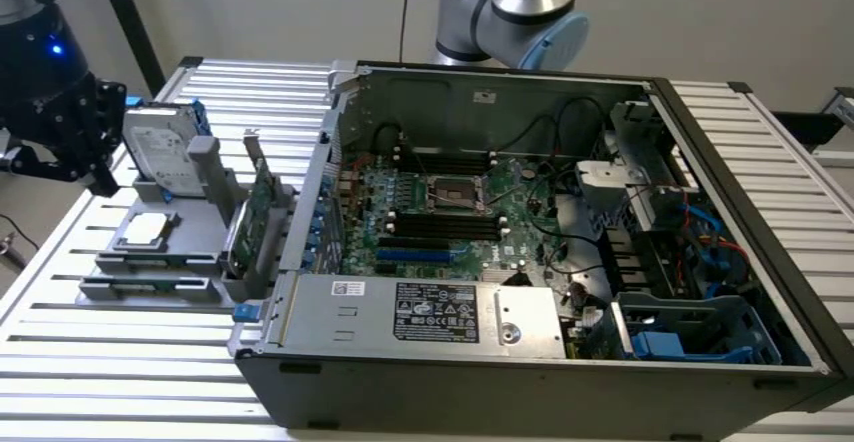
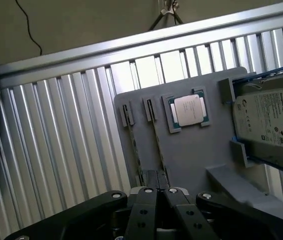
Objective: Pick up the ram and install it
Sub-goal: 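Pick up the ram and move it above insertion slot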
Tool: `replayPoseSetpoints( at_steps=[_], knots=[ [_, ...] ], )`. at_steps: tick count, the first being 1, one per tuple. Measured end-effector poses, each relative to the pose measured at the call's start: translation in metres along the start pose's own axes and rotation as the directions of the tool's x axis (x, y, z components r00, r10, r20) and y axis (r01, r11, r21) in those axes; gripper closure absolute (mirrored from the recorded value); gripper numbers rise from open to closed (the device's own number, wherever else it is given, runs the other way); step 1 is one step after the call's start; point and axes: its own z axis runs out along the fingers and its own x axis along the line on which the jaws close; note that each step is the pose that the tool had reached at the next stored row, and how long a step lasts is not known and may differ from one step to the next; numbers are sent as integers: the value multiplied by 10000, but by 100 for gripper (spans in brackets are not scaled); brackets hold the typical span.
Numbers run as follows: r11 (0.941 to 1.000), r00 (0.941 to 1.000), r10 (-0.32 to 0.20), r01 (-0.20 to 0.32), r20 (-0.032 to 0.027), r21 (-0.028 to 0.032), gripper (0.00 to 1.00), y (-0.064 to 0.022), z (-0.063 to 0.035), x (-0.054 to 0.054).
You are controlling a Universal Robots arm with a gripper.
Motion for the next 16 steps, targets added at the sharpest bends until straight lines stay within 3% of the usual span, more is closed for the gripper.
replayPoseSetpoints(
  at_steps=[8,16],
  knots=[
    [9980,9980,-636,636,-16,17,89,-11,41,44],
    [9892,9892,-1468,1468,-44,41,89,-17,71,67]
  ],
)
